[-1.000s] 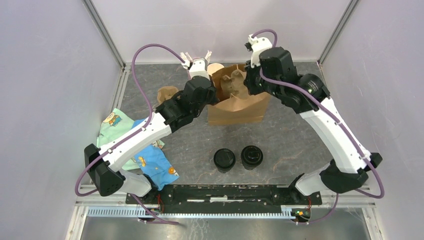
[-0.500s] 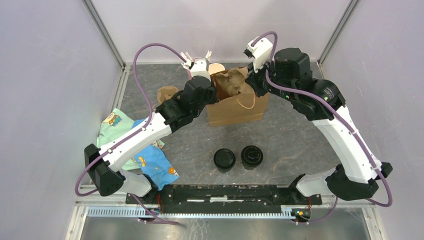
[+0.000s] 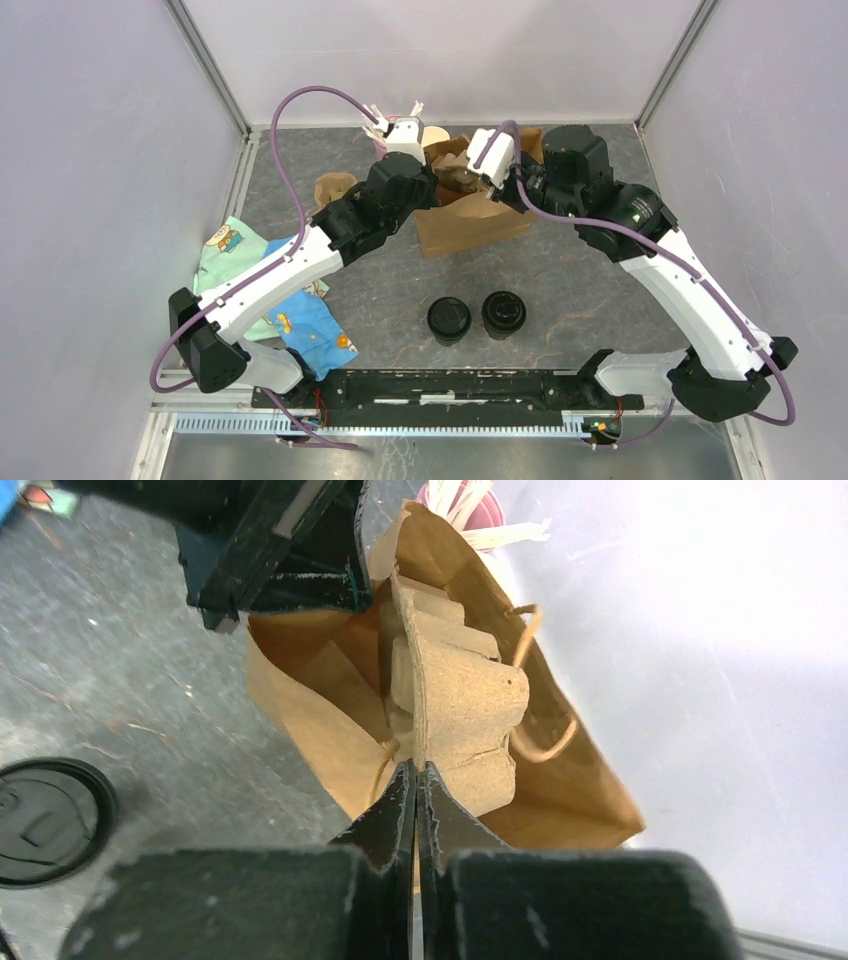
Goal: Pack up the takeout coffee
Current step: Place the cup tray in the takeout bag.
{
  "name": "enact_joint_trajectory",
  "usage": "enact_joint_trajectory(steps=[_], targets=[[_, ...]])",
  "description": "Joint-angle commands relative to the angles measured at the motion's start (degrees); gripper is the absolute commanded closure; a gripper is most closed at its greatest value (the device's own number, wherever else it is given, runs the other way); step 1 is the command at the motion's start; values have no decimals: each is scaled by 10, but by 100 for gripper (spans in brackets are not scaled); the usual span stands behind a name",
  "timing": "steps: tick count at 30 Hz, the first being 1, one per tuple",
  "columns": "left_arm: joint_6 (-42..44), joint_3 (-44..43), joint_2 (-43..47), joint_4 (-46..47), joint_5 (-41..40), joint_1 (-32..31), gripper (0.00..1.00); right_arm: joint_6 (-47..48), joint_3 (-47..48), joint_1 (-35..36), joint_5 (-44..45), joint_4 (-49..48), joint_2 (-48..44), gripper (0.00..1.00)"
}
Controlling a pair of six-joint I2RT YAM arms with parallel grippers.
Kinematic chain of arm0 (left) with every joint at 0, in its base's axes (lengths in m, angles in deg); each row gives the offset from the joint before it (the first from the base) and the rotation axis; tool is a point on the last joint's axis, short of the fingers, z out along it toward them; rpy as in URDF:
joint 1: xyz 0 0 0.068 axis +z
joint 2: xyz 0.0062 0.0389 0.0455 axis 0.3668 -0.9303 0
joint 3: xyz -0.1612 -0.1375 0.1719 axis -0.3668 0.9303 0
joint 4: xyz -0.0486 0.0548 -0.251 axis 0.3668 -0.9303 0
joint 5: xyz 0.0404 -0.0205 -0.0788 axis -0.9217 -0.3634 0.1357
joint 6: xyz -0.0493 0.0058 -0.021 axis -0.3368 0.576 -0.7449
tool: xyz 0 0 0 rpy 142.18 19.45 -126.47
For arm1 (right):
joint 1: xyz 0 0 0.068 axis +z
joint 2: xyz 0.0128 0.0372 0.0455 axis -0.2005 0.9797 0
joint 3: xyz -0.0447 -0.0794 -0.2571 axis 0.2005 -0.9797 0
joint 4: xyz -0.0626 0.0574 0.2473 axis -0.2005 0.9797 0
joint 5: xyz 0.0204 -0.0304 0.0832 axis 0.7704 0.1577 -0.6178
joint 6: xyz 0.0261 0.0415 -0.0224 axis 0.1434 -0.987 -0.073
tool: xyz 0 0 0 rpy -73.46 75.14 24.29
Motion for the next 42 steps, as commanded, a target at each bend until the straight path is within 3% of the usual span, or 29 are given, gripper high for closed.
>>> enact_joint_trajectory(steps=[1, 8, 13, 19, 24, 32, 37, 42], targets=[[19, 0, 18, 30, 15, -3, 98, 124, -29, 1, 6, -51, -34, 100], [14, -2, 14, 31, 23, -4, 98, 200, -20, 1, 19, -11, -31, 100], [10, -2, 14, 31, 21, -4, 98, 161, -61, 2, 45, -28, -39, 100], [8, 0, 16, 31, 24, -4, 98, 71, -117, -1, 36, -63, -40, 100], [5, -3, 16, 31, 29, -6, 98, -19, -49, -3, 32, -36, 6, 100], [-24, -4, 25, 11, 21, -7, 98, -249, 37, -13, 70, 64, 66, 100], [-37, 1, 30, 4, 28, -7, 98, -368, 44, -50, 55, 99, 76, 100], [-48, 1, 34, 3, 37, -8, 98, -456, -19, -115, -14, 61, 53, 100]])
